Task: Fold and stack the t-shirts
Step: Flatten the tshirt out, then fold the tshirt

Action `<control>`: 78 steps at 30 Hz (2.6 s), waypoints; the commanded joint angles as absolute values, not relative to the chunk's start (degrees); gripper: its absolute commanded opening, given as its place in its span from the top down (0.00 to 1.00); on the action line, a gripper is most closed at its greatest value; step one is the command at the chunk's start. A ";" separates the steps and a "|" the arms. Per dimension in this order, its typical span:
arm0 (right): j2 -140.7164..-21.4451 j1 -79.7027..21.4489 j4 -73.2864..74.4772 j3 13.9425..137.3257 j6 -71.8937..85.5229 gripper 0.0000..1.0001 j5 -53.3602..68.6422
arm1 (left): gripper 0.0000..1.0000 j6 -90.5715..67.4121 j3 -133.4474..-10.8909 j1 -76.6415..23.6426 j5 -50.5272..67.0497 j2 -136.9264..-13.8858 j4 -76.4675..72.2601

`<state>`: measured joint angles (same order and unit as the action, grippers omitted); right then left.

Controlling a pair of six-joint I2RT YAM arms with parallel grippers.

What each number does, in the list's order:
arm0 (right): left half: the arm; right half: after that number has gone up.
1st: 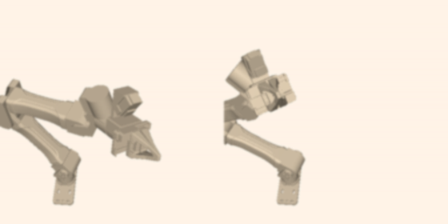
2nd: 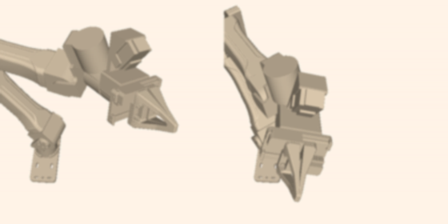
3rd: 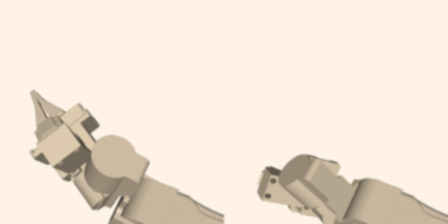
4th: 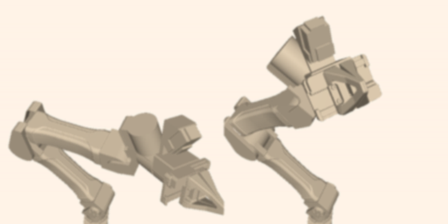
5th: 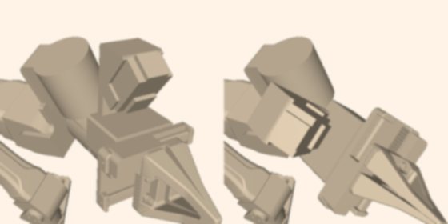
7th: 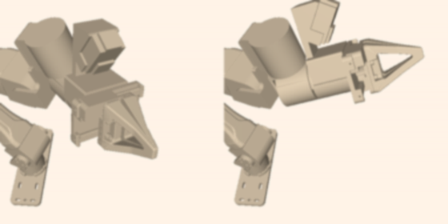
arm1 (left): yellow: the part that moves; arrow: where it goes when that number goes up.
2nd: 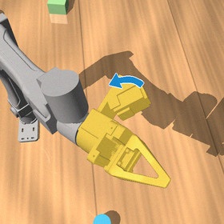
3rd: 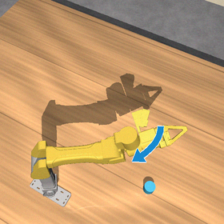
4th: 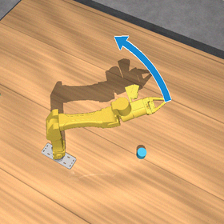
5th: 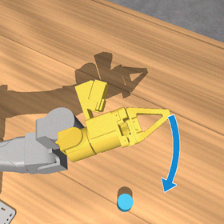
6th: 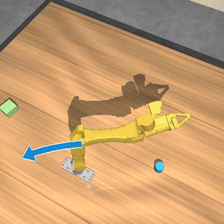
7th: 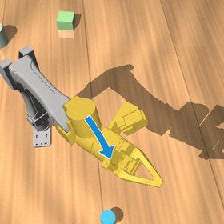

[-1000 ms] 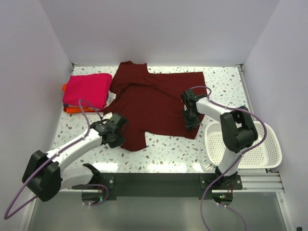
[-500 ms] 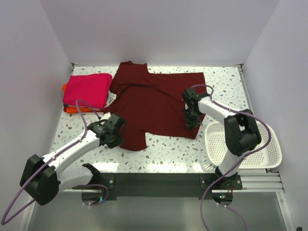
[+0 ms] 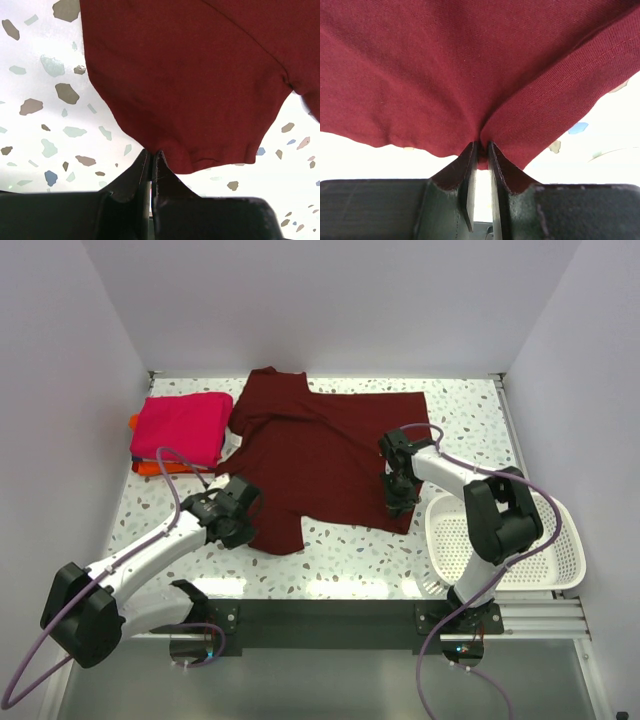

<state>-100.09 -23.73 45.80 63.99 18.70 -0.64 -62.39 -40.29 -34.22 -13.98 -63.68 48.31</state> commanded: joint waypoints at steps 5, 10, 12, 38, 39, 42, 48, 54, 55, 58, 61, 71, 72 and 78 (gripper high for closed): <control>-97.30 -23.91 47.19 65.48 19.42 1.00 -0.18 | 1.00 -62.93 -42.36 -34.45 -15.91 -62.75 49.22; -94.66 -23.82 51.32 68.55 20.13 1.00 -1.67 | 1.00 -62.14 -44.21 -34.45 -16.61 -62.40 50.45; -93.43 -23.73 53.34 69.95 20.39 1.00 -2.28 | 1.00 -61.70 -44.99 -34.45 -16.87 -62.40 51.24; -84.38 -15.03 64.69 70.14 17.49 1.00 -3.96 | 1.00 -61.70 -50.88 -34.63 -4.93 -51.33 65.30; -84.29 -14.94 64.77 70.14 17.40 1.00 -3.87 | 1.00 -61.44 -51.06 -34.63 -3.96 -50.81 65.56; -84.29 -14.42 65.13 70.22 17.23 1.00 -3.69 | 1.00 -61.52 -52.38 -34.63 -3.17 -49.49 67.58; -83.76 -13.71 65.48 70.05 16.88 1.00 -3.43 | 1.00 -62.05 -53.96 -34.72 -0.63 -47.64 71.45; -84.55 -13.01 65.48 71.01 16.96 1.00 -2.73 | 1.00 -62.05 -57.65 -34.72 0.18 -48.42 72.16; -84.99 -12.92 65.30 71.54 17.05 1.00 -2.72 | 1.00 -61.70 -59.14 -34.72 0.18 -48.95 71.81; -86.04 -12.39 64.95 72.24 16.96 1.00 -2.29 | 1.00 -59.77 -60.82 -34.72 -2.63 -52.81 68.93; -87.36 -11.34 64.25 73.38 16.96 1.00 -2.11 | 1.00 -56.52 -62.75 -34.63 -3.60 -58.26 64.08; -98.15 -7.39 61.26 81.11 14.86 1.00 -0.26 | 1.00 -44.23 -73.73 -28.50 -8.09 -76.45 56.88; -99.13 -7.21 61.09 81.91 14.77 1.00 -0.26 | 1.00 -43.17 -74.70 -27.61 -7.65 -77.42 55.82; -105.55 -5.80 60.73 88.50 14.50 1.00 -0.09 | 1.00 -35.00 -82.34 -22.86 -4.22 -86.82 52.21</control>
